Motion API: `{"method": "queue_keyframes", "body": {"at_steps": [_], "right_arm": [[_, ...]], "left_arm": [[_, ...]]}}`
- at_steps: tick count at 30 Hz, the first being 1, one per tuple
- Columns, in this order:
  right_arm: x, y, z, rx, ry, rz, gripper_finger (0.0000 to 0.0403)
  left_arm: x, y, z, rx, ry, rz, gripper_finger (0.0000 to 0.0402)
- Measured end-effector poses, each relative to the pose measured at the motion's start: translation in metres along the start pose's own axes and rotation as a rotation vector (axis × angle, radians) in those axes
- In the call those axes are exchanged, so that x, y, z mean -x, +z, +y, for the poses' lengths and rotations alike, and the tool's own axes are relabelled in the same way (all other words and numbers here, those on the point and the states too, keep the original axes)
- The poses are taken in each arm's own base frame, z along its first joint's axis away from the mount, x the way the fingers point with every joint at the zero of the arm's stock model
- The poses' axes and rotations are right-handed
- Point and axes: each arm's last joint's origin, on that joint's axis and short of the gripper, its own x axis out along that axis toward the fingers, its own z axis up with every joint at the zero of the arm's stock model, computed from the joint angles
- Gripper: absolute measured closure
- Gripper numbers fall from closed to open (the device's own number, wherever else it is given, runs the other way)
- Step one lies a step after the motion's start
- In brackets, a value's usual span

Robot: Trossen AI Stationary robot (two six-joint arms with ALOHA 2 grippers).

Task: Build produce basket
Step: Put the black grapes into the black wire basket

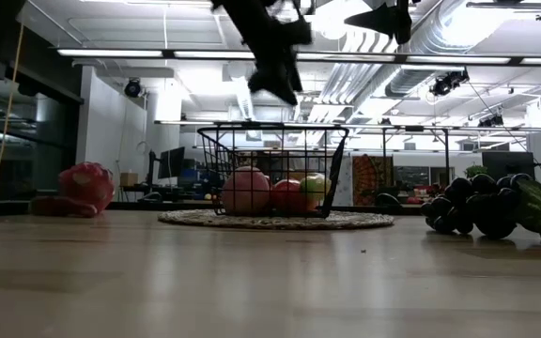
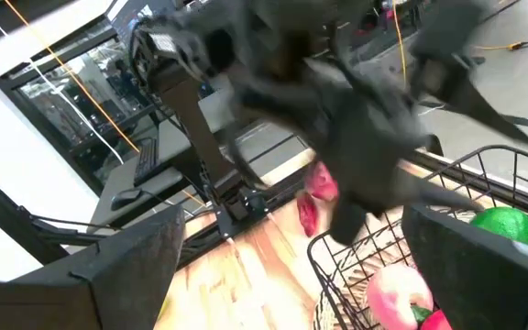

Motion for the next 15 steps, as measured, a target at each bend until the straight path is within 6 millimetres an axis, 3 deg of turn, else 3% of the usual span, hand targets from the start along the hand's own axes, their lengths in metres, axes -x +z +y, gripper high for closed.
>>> {"method": "queue_keyframes", "body": {"at_steps": [5,9,15], "right_arm": [[0.000,0.000,0.000,0.006,0.000,0.000,0.0006],[0.000,0.000,0.000,0.008,0.000,0.000,0.0006],[0.000,0.000,0.000,0.041,0.000,0.000,0.0006]], "left_arm": [[0.049,-0.022,0.029,0.312,-0.051,-0.091,0.0149],[0.089,-0.051,0.049,0.634,-0.237,-0.221,0.0149],[0.142,-0.079,0.043,0.884,-0.422,-0.480,0.0149]]}}
